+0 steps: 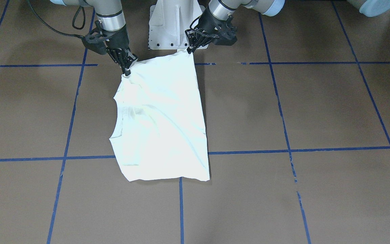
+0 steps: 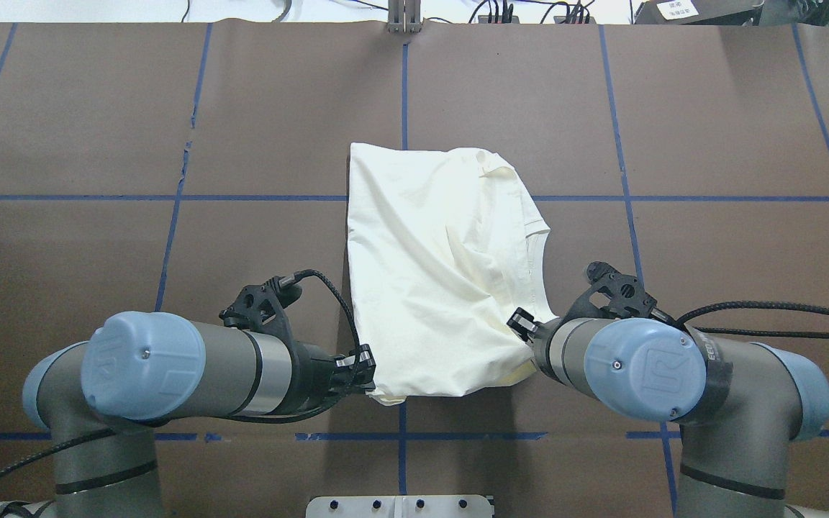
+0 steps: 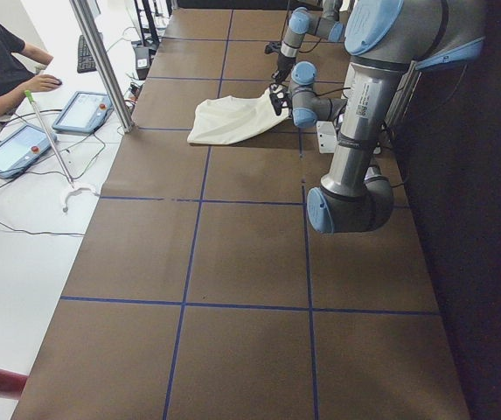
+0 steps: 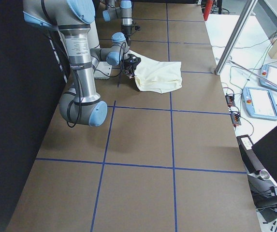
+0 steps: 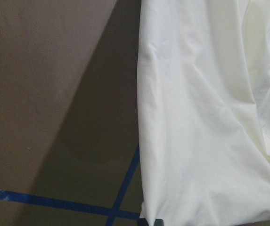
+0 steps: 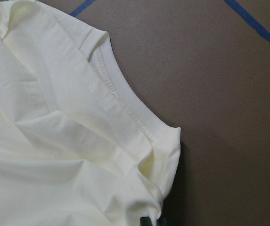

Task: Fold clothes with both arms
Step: 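Lift the near edge with both grippers and fold it away from the robot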

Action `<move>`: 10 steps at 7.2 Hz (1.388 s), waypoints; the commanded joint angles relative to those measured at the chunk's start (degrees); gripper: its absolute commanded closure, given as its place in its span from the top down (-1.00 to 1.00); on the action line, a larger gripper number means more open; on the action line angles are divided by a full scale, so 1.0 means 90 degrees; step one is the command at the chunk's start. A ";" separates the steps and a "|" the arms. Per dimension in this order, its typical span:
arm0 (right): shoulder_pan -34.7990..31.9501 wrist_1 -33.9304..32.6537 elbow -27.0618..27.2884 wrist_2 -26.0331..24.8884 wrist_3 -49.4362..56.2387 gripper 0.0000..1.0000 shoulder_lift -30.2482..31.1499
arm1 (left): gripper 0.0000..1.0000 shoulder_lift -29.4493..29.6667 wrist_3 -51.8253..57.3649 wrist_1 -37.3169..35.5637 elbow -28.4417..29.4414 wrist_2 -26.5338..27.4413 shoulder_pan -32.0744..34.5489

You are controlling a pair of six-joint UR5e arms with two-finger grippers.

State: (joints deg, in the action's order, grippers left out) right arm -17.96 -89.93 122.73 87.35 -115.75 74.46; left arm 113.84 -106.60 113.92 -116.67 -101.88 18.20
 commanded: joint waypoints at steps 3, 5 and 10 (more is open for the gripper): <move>-0.1459 0.0040 -0.1091 0.0929 0.0368 -1.00 -0.1100 | -1.00 0.0990 0.0660 -0.0451 0.1150 -0.0379 0.1755; -0.1986 0.0051 -0.2050 0.1269 0.0458 -1.00 -0.1804 | -1.00 0.1722 0.1111 -0.0441 0.2343 -0.0360 0.2098; -0.2291 0.0070 -0.3722 0.1535 0.1034 -1.00 -0.2754 | -1.00 0.2477 0.1845 0.0818 0.4543 -0.0106 0.2373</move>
State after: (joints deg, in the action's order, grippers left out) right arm -38.10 -89.37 91.34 100.69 -107.40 50.84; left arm 135.19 -91.09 118.96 -79.43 -103.68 39.35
